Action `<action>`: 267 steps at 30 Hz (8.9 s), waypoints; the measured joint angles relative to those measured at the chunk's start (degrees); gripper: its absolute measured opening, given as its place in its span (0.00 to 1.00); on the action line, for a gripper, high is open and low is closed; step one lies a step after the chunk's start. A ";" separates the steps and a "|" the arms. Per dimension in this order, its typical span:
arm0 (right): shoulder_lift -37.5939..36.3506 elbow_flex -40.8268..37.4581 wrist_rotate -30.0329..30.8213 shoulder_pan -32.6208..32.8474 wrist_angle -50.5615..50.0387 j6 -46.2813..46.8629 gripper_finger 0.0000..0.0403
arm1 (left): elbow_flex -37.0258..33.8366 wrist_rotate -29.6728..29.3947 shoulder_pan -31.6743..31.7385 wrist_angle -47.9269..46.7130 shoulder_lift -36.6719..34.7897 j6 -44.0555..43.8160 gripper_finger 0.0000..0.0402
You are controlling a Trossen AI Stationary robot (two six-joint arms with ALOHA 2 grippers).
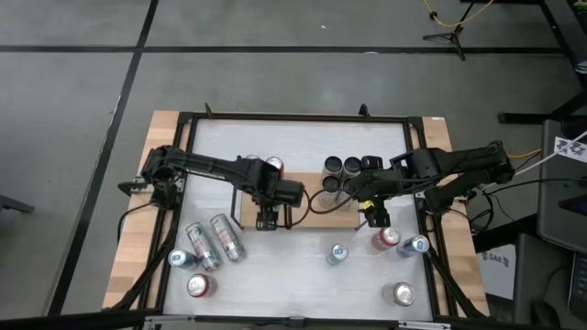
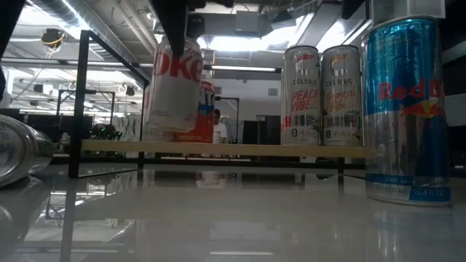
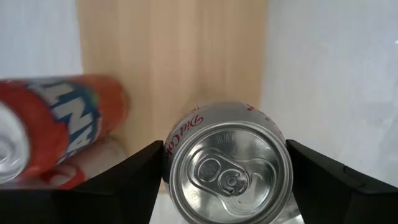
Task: Place canned beverage on shelf
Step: Put the left silver-red soda can on the shelf aligned with the other silver-red soda can, then put the middle blue soda can on the shelf
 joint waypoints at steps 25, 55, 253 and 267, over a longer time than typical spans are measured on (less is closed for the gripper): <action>0.00 0.00 -0.03 0.01 0.04 -0.12 0.85 | -14.98 -1.06 3.47 7.78 -14.30 -0.18 0.71; 0.00 0.00 0.00 0.00 0.24 -0.01 0.85 | -26.88 3.27 8.14 14.29 -18.12 2.37 0.72; 1.90 -0.02 8.94 21.97 23.64 19.84 0.85 | -27.91 -9.70 -14.50 32.54 -16.41 -24.01 0.90; 12.89 -0.02 10.14 24.59 22.95 26.02 0.85 | -27.91 -9.74 -14.51 32.74 -16.42 -22.61 0.90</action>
